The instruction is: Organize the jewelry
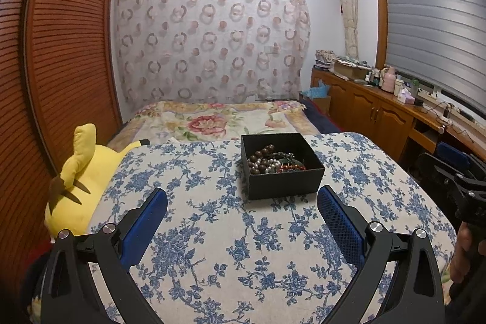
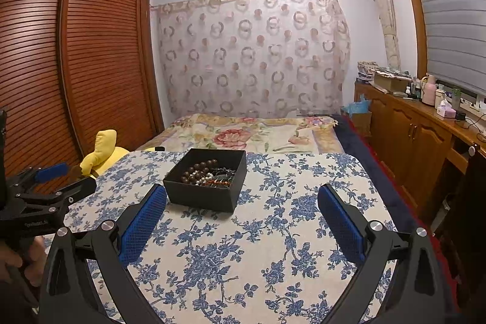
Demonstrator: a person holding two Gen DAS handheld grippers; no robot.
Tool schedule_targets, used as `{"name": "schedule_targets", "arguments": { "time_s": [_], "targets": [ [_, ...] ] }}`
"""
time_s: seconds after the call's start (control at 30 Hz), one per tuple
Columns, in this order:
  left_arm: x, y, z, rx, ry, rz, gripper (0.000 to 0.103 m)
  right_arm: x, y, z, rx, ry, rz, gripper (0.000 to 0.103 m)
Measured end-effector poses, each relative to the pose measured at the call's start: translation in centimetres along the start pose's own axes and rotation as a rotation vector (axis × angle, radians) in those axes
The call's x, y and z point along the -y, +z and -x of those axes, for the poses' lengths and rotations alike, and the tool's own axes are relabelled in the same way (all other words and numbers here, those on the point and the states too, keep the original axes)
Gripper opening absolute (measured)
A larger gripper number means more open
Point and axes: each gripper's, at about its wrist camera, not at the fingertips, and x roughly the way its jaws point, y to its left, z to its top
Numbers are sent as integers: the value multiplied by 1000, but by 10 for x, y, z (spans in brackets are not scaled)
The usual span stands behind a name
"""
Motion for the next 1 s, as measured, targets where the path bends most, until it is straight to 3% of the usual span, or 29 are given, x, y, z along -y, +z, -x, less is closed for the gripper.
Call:
{"name": "schedule_targets", "arguments": {
  "time_s": [1.0],
  "targets": [
    [1,0,2,7,7,-4,95,2,-4,-2,-8,1,-1,100]
  ]
}}
